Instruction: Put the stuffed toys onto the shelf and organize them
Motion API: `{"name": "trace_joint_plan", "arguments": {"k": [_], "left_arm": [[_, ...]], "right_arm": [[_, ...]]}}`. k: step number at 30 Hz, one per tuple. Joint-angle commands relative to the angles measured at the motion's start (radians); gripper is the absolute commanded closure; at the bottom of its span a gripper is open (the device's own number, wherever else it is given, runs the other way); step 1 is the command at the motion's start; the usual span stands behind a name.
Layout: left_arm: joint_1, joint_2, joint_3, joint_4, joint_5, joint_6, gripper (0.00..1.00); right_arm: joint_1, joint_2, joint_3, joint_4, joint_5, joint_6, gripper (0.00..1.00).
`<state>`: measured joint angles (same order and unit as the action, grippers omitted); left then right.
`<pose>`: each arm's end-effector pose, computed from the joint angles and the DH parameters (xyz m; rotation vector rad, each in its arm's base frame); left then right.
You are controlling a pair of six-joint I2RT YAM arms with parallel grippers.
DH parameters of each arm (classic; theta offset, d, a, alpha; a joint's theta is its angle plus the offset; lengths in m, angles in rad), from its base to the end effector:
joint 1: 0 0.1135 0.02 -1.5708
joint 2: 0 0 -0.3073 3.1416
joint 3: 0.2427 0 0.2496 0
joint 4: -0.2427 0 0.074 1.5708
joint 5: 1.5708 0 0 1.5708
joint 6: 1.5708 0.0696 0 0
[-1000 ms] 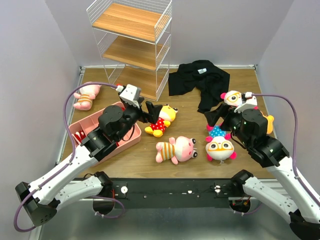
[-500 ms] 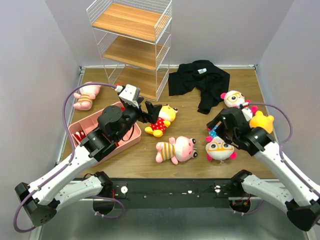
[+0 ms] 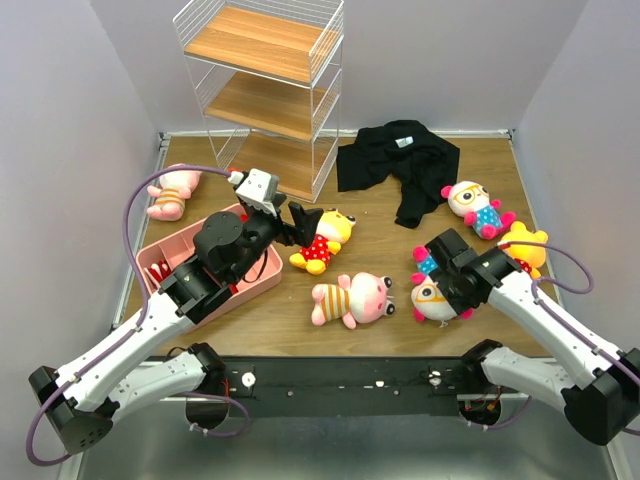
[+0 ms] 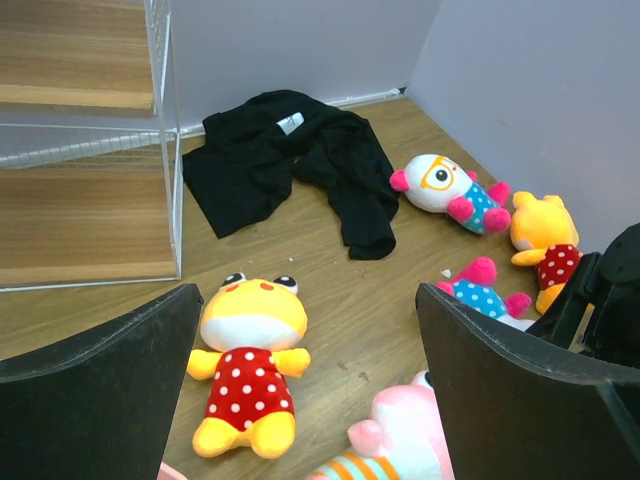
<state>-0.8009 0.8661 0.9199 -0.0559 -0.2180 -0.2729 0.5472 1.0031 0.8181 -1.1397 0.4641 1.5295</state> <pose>0.1511 -0.1343 0.4202 0.2493 1.5933 -0.6675 0.1333 0.0447 0.2549 1.3031 2.2740 -0.0351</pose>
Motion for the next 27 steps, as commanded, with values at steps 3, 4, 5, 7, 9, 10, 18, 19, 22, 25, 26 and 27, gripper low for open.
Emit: {"name": "trace_joint_plan", "arguments": {"k": [3,4,5,7,9,10,18,19,22,25,26,27], "left_arm": [[-0.003,-0.013,0.023,-0.012,-0.040,0.000,0.01],[-0.003,-0.015,0.023,-0.012,-0.040,0.000,0.01],[-0.003,-0.012,0.023,-0.013,-0.038,0.000,0.01],[-0.003,-0.010,0.025,-0.013,-0.037,0.001,0.01],[-0.003,-0.010,0.022,-0.010,-0.037,0.000,0.01],[-0.003,-0.009,0.022,-0.009,-0.038,0.001,0.01],[-0.003,-0.006,0.020,-0.009,-0.041,0.009,0.01],[-0.001,-0.007,0.020,-0.007,-0.041,0.008,0.01],[-0.003,-0.007,0.017,-0.007,-0.049,0.008,0.01],[-0.001,-0.006,0.022,-0.018,-0.069,0.005,0.01],[-0.003,0.004,0.033,-0.039,-0.076,0.001,0.01],[-0.001,0.010,0.042,-0.053,-0.089,-0.002,0.01]], "right_arm": [[-0.016,0.022,-0.048,0.075,-0.001,-0.003,0.30],[-0.016,0.019,-0.039,0.072,0.002,-0.008,0.29],[-0.016,0.016,-0.019,0.067,0.008,-0.012,0.29],[-0.016,0.011,-0.004,0.058,0.015,-0.017,0.28],[-0.016,0.014,0.010,0.055,0.016,-0.029,0.28],[-0.015,0.015,0.010,0.061,0.010,-0.032,0.28],[-0.016,0.066,-0.148,0.162,-0.042,0.032,0.28],[-0.016,0.071,-0.169,0.178,-0.039,0.035,0.30],[-0.016,0.078,-0.162,0.211,-0.009,-0.017,0.49],[-0.018,0.024,-0.131,0.277,0.025,-0.187,0.99],[-0.016,-0.003,-0.120,0.317,0.024,-0.256,0.99],[-0.016,-0.038,-0.119,0.366,0.004,-0.410,0.99]]}}
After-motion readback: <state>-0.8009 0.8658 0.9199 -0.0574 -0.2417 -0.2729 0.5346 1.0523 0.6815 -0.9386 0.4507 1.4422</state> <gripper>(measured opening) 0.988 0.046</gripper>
